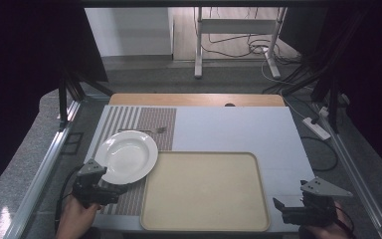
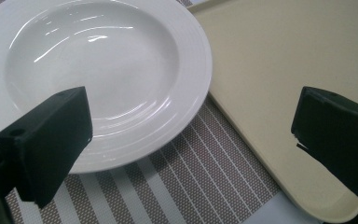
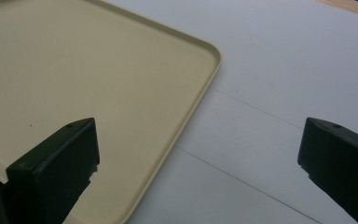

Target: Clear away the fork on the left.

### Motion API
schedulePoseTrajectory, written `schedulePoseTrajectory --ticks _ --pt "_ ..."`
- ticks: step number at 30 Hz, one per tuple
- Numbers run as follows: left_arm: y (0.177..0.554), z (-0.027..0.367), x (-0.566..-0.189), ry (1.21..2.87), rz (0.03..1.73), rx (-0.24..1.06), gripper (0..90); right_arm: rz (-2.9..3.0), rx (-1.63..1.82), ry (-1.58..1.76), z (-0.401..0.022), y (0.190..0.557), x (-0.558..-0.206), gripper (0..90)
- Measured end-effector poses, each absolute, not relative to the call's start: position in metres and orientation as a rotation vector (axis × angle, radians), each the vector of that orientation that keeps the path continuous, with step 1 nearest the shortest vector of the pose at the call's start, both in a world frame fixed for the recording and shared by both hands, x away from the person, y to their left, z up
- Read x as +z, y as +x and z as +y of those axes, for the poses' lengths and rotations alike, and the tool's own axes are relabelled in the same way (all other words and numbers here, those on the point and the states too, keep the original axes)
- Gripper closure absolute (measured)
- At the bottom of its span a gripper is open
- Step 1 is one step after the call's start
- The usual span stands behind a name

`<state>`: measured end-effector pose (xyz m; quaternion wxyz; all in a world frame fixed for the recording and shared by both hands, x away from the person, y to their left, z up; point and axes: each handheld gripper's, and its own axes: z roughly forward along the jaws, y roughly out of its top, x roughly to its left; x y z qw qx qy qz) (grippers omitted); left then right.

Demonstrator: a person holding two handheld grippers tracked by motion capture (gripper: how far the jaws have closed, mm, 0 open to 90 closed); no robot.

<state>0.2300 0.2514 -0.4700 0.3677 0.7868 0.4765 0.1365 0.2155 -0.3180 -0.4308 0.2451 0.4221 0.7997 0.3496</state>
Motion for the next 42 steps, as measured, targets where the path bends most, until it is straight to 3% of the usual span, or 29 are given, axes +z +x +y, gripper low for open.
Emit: schedulePoseTrajectory --ticks 42 --pt "0.348 0.249 -0.481 2.093 1.282 0.371 0.0 2.192 0.950 1.158 -0.318 0.217 -0.431 0.0"
